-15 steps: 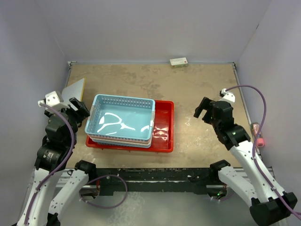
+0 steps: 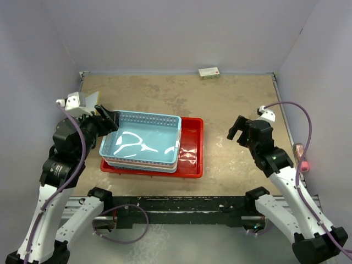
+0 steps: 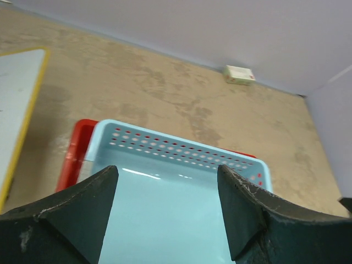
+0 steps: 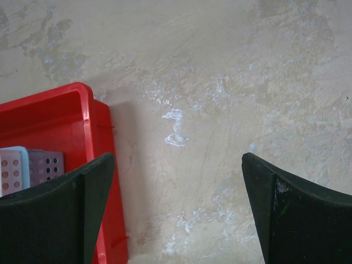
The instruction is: Turn the large container upside down
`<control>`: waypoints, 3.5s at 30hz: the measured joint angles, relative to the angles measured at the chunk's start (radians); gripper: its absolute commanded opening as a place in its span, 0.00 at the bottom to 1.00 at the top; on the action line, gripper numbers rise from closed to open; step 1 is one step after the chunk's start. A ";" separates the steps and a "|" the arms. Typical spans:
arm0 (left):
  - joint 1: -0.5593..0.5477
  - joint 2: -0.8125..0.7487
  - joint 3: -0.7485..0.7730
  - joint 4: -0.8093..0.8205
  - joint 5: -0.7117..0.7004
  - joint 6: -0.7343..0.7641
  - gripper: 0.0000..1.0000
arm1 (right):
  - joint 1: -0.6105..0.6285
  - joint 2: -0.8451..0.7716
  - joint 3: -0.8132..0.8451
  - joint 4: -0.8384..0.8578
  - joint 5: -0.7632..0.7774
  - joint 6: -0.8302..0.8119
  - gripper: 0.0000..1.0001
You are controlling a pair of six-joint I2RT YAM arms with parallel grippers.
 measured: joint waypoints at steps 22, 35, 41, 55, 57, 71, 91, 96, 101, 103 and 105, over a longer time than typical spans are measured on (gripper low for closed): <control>-0.318 0.194 -0.055 0.162 0.082 -0.153 0.69 | 0.000 0.042 -0.027 0.038 -0.034 0.016 1.00; -0.894 0.603 0.130 0.140 -0.507 -0.116 0.70 | 0.000 0.042 -0.027 -0.011 -0.031 0.024 1.00; -0.900 0.722 0.183 0.103 -0.611 -0.131 0.65 | 0.000 0.030 -0.027 -0.035 -0.031 0.023 1.00; -0.900 0.787 0.182 0.059 -0.676 -0.196 0.44 | 0.000 0.009 -0.027 -0.047 -0.031 0.016 1.00; -0.900 0.797 0.179 0.060 -0.675 -0.204 0.41 | 0.000 0.007 -0.029 -0.047 -0.031 0.016 1.00; -0.899 0.871 0.171 0.041 -0.660 -0.241 0.00 | 0.000 -0.018 -0.034 -0.072 -0.026 0.015 0.99; -0.910 0.757 0.685 -0.154 -0.610 -0.109 0.00 | 0.000 -0.047 -0.038 -0.075 -0.035 -0.011 1.00; -0.910 0.751 0.806 -0.123 -0.605 -0.051 0.00 | 0.000 -0.079 -0.038 -0.070 -0.060 -0.019 1.00; -0.864 0.864 1.007 -0.103 -0.528 -0.003 0.00 | 0.000 -0.084 -0.024 -0.069 -0.093 -0.029 1.00; -0.772 0.924 1.071 -0.088 -0.413 -0.006 0.00 | 0.000 -0.078 -0.002 -0.071 -0.107 -0.032 1.00; -0.666 0.979 1.109 -0.074 -0.311 -0.014 0.00 | 0.000 -0.072 0.021 -0.069 -0.117 -0.037 1.00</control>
